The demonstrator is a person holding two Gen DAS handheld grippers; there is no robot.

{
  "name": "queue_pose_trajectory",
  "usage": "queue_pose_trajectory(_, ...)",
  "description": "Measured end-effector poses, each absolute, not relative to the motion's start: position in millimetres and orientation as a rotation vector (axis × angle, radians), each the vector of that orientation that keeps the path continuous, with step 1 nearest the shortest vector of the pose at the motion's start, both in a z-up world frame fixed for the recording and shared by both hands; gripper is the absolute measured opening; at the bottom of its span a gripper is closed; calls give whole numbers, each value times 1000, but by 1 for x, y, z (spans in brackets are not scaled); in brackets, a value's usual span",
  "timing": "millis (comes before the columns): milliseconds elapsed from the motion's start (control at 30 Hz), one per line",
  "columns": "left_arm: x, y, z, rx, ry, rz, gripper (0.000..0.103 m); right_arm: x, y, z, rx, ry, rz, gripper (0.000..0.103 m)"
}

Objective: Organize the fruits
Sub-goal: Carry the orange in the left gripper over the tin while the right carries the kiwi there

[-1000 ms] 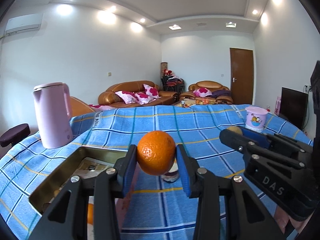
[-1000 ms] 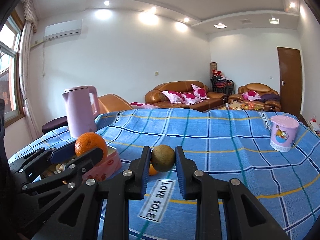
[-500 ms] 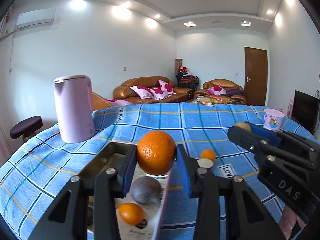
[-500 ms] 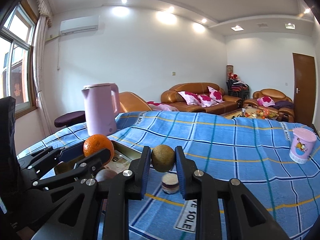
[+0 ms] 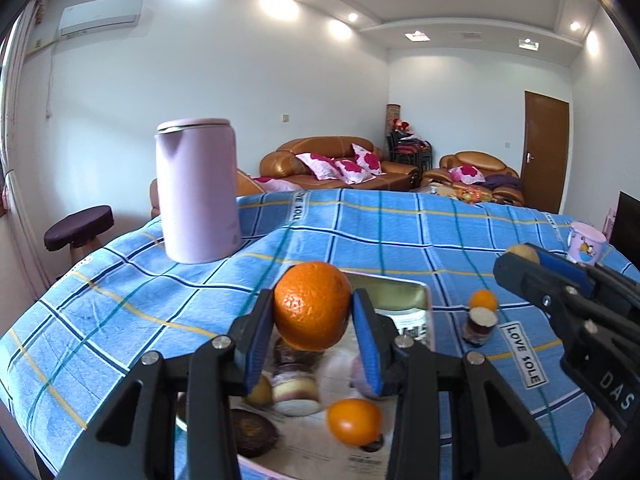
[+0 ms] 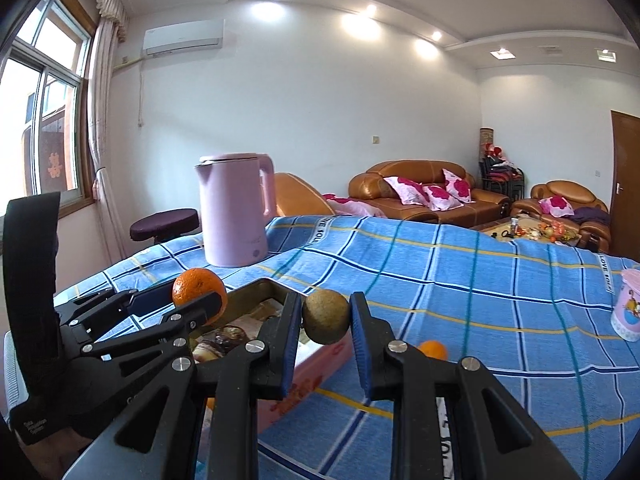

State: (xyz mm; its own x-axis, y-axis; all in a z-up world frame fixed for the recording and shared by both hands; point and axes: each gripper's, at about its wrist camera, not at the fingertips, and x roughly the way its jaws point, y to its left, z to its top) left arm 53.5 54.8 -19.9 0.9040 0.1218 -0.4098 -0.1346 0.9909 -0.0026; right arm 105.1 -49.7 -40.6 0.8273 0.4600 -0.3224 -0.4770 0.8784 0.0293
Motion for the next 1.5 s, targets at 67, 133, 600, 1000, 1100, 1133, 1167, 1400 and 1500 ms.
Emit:
queue_pose_trajectory(67, 55, 60, -21, -36, 426, 141, 41, 106, -44, -41, -60, 332, 507, 26)
queue_pose_trajectory(133, 56, 66, -22, -39, 434, 146, 41, 106, -38, -42, -66, 335, 516, 26)
queue_pose_trajectory(600, 63, 89, -34, -61, 494, 162, 41, 112, -3, -55, -107, 382, 562, 27)
queue_pose_trajectory(1000, 64, 95, -39, -60, 520, 149, 41, 117, 9, -60, -116, 403, 576, 27)
queue_pose_trajectory(1100, 66, 95, -42, -54, 535, 149, 41, 118, 11, -62, -119, 409, 578, 27)
queue_pose_trajectory(1133, 66, 95, -44, -54, 542, 147, 41, 118, 12, -63, -119, 412, 580, 27)
queue_pose_trajectory(1167, 67, 96, -44, -55, 547, 146, 41, 118, 12, -64, -119, 415, 581, 27)
queue_pose_trajectory(1400, 70, 97, -49, -63, 571, 137, 41, 121, 15, -68, -123, 435, 587, 27)
queue_pose_trajectory(1500, 72, 98, -51, -62, 581, 135, 41, 122, 17, -69, -127, 442, 592, 27)
